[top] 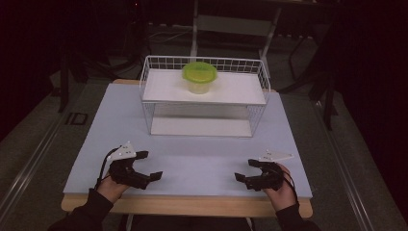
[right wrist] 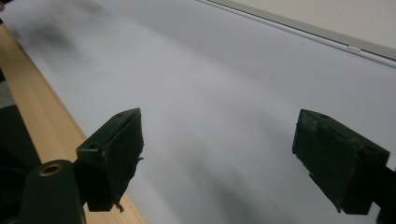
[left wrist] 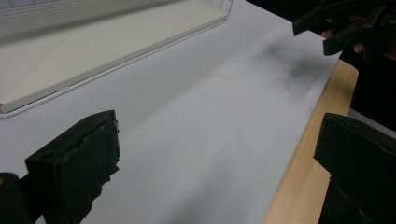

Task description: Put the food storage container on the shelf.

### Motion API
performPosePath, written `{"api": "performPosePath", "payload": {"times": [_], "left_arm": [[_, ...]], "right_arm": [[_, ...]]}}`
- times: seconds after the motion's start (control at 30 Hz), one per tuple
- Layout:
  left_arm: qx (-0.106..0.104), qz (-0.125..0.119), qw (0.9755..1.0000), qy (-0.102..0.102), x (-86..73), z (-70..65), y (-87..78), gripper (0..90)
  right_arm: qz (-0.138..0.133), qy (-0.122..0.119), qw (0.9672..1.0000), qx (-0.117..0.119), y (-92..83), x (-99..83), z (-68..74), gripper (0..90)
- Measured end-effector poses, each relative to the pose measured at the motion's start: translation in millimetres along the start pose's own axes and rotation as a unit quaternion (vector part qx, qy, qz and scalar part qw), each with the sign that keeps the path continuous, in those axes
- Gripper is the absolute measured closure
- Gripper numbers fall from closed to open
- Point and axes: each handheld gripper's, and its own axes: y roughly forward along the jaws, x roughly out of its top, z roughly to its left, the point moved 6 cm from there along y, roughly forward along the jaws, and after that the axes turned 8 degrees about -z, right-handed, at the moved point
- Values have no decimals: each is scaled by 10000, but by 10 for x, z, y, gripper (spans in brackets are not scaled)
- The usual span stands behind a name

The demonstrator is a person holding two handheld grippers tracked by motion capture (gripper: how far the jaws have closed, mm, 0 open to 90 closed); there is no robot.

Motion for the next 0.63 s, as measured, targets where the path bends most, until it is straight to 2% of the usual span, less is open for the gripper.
{"api": "performPosePath", "payload": {"times": [0.63], "left_arm": [[-113,57,9999,95,-9,-74,21,11]], "right_arm": [[116,-32,9999,-96,22,-37,-27,162]]}}
